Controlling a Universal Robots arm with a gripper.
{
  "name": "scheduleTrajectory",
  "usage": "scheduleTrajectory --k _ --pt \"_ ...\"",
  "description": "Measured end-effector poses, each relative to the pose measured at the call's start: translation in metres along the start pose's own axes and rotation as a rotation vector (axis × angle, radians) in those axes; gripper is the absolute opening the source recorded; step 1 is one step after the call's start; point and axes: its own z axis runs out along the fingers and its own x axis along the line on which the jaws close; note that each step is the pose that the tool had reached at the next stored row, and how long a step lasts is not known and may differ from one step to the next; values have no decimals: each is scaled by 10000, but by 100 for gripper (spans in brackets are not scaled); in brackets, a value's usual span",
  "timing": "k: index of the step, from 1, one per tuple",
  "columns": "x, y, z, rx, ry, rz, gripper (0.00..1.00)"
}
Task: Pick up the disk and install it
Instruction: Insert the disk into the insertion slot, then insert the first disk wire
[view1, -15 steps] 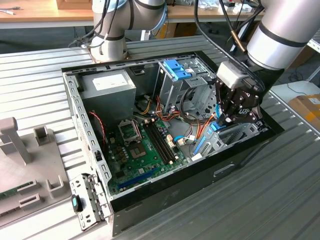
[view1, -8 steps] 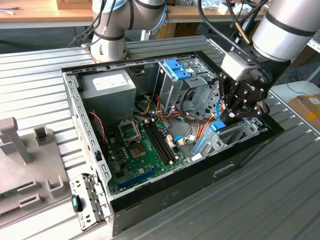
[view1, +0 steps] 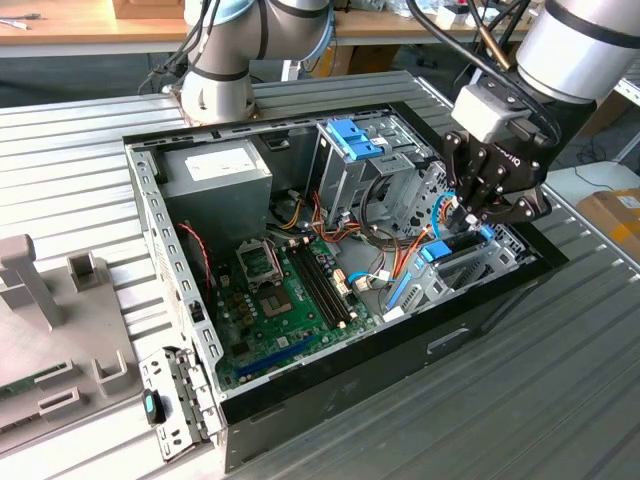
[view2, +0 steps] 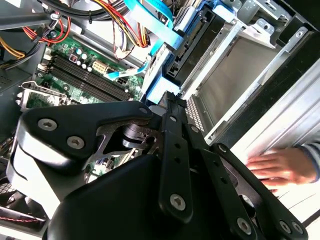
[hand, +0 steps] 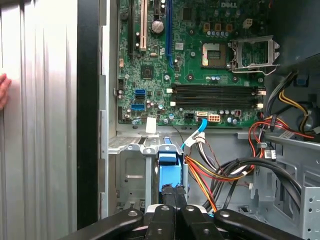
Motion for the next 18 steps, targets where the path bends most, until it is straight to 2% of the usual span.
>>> scheduleTrajectory --k 18 --pt "0 -1 -32 0 -1 0 11"
